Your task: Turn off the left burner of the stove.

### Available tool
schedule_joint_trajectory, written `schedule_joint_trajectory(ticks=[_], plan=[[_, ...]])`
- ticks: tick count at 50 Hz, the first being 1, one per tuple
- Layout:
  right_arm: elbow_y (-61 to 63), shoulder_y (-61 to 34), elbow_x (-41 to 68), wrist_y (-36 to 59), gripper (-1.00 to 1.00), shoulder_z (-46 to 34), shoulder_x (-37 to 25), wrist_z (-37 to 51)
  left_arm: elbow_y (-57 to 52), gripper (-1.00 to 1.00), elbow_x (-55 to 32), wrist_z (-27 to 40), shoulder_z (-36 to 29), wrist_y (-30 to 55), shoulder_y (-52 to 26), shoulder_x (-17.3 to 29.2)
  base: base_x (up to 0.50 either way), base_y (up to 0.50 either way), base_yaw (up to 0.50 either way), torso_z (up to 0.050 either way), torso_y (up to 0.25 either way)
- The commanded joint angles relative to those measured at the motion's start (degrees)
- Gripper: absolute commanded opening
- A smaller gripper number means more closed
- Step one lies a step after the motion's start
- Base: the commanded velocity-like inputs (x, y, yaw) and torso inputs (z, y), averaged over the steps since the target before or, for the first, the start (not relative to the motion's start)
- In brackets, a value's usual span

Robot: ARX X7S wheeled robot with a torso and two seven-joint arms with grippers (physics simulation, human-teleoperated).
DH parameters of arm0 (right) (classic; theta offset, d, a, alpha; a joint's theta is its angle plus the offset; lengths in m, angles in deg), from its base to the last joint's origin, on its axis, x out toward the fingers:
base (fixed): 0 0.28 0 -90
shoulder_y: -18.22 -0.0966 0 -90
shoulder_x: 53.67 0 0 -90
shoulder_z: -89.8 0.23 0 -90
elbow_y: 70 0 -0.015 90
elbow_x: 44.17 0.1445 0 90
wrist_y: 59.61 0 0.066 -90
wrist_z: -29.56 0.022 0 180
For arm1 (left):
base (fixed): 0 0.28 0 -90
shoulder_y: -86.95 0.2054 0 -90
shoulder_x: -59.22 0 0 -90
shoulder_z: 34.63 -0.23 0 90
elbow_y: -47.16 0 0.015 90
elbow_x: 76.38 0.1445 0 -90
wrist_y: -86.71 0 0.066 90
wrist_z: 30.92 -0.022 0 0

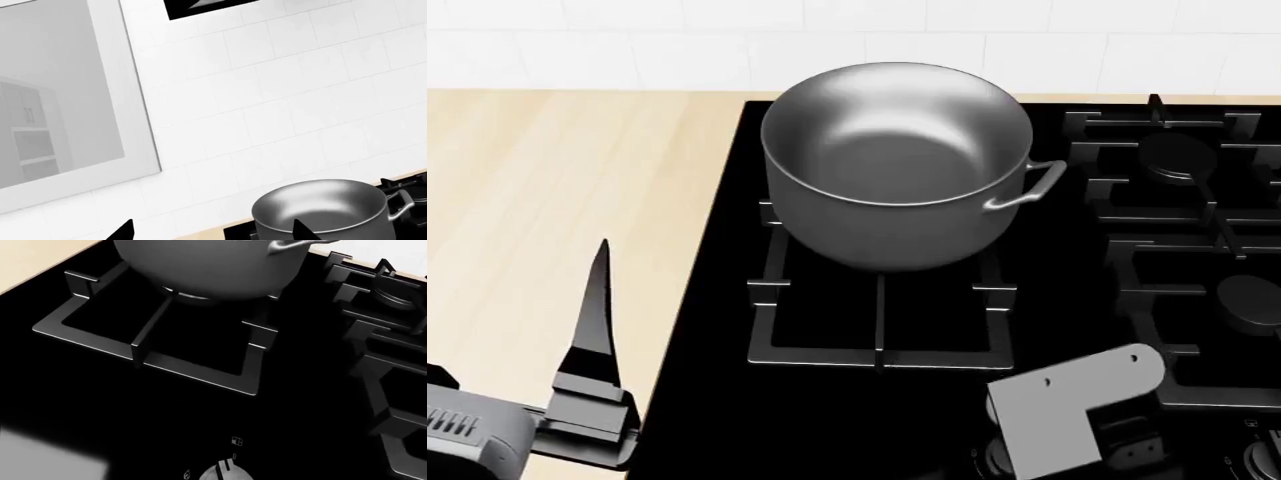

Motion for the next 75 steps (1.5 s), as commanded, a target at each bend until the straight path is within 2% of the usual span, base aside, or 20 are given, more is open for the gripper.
schedule_joint_trajectory(ticks=[1, 23, 52, 75], plan=[[-1.0, 1.2, -0.6, -1.5, 1.00, -0.5, -0.1, -0.5, 0.0, 1.00, 0.0, -0.1, 0.2, -0.1, 0.2, 0.0, 0.00, 0.00, 0.00, 0.000, 0.000], [-1.7, 1.2, -0.5, -2.2, 1.00, -0.5, -0.8, -0.7, 0.0, 1.00, 0.1, -0.1, 0.0, 0.0, 0.0, 0.0, 0.00, 0.00, 0.00, 0.000, 0.000], [-9.2, -2.5, -4.8, -6.3, 1.00, -6.2, -0.5, -6.4, 0.0, 1.00, 0.4, -0.1, -0.1, -0.2, 0.3, 0.0, 0.00, 0.00, 0.00, 0.000, 0.000], [-7.8, 1.3, -3.9, -8.5, 1.00, -3.7, -1.9, -5.7, 0.0, 1.00, -0.3, 0.2, 0.0, -0.5, 0.2, 0.0, 0.00, 0.00, 0.00, 0.000, 0.000]])
